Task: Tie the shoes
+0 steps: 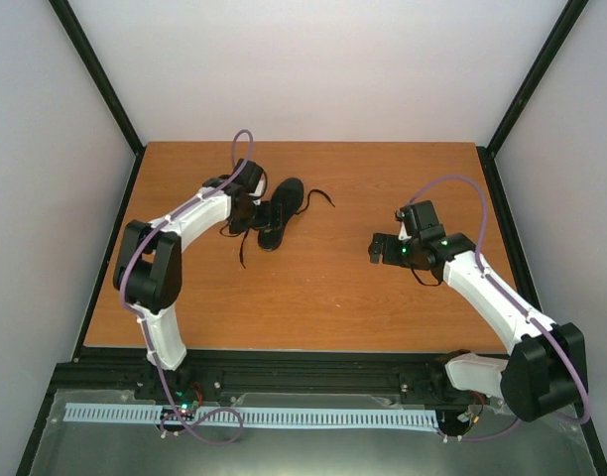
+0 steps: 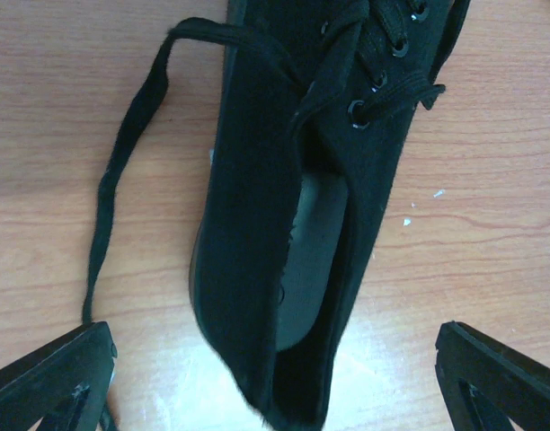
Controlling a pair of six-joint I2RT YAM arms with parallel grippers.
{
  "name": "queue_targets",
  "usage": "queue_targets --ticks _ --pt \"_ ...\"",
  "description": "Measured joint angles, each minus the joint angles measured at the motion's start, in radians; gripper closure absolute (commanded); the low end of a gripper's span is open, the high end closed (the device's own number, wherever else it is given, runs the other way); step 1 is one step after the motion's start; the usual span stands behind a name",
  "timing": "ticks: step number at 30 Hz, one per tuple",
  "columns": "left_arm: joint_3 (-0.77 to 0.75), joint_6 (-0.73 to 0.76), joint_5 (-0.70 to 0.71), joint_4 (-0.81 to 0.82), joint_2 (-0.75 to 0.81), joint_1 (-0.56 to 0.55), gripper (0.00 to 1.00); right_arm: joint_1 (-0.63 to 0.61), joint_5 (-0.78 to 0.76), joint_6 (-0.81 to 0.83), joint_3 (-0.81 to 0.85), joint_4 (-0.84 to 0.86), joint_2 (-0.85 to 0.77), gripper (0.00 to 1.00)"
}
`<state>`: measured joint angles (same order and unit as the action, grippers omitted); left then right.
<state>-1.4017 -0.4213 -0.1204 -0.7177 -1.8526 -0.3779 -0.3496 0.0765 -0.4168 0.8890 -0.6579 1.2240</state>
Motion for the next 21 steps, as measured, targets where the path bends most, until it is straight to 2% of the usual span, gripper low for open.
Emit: queue_targets --ticks 6,10,15,18,21 --pt "-0.108 0.008 0.005 -0.020 -0.153 -0.007 0.00 -0.006 0.014 -0.015 -0.009 0.005 -0.029 0.00" --pt "-0.122 0.011 0.027 -0.026 -0.219 -0.023 0.03 -0.010 0.013 -0.014 -0.027 0.015 -0.037 0.00" --pt "-0.162 0.031 0.088 -0.054 -0.255 -0.076 0.35 -0.011 0.010 -0.013 -0.037 0.017 -0.041 0.00" --pt "-0.163 0.032 0.134 -0.054 -0.255 -0.098 0.59 -0.011 0.001 -0.010 -0.043 0.018 -0.047 0.00" --pt "-0.153 0.026 0.158 -0.048 -0.229 -0.099 0.67 -0.011 -0.013 -0.005 -0.055 0.018 -0.058 0.00"
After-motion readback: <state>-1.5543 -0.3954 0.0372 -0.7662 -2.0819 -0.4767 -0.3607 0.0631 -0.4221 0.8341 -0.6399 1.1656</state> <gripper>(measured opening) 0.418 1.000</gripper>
